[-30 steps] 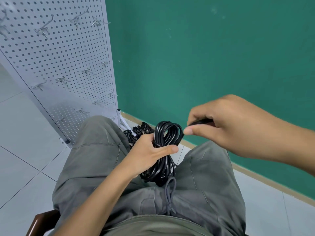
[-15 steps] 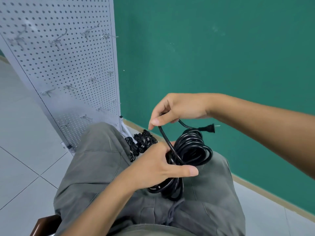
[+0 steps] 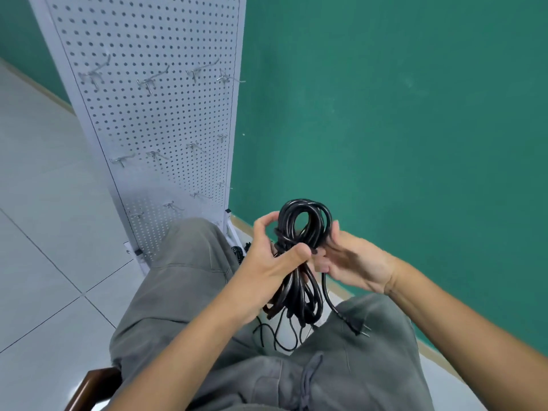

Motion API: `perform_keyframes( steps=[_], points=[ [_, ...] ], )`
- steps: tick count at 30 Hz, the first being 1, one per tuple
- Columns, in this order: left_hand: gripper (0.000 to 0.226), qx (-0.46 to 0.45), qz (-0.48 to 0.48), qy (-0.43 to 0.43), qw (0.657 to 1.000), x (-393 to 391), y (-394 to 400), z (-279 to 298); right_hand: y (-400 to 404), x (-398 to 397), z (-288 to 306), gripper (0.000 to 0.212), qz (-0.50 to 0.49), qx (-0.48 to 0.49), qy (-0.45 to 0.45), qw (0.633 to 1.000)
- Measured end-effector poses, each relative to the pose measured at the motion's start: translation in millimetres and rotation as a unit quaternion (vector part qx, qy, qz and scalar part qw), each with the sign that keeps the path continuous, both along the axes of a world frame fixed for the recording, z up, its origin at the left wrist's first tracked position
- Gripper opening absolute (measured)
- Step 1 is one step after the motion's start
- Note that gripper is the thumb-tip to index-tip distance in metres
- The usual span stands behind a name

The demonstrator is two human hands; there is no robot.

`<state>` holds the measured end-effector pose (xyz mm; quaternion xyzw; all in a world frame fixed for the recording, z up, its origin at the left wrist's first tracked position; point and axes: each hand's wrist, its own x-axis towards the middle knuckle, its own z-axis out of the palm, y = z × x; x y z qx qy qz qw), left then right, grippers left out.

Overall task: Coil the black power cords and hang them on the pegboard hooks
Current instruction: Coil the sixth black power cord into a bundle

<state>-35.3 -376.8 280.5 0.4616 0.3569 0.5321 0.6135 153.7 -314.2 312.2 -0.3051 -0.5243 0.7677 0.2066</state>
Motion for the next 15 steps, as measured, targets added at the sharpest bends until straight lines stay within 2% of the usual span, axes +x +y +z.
perform_keyframes(
  steps=[2,5,10,15],
  points=[
    [0.102,-0.013,0.018,-0.014,1.000,-0.6,1.8,-0.7,-13.1,-1.9,-6.1,0.056,-0.005,0.057,-0.021,0.998],
    [0.076,-0.017,0.044,0.035,0.998,1.2,4.8,-5.4,-27.9,-6.5,-7.1,0.029,-0.080,0.119,-0.069,0.987],
    [0.056,0.004,0.061,0.128,0.990,3.9,4.9,-13.0,-41.5,-17.6,-6.2,0.028,-0.213,0.139,-0.156,0.954],
    [0.044,0.019,0.111,0.139,0.984,7.4,4.7,-17.6,-51.3,-30.6,-4.3,0.015,-0.294,0.115,-0.117,0.942]
  ],
)
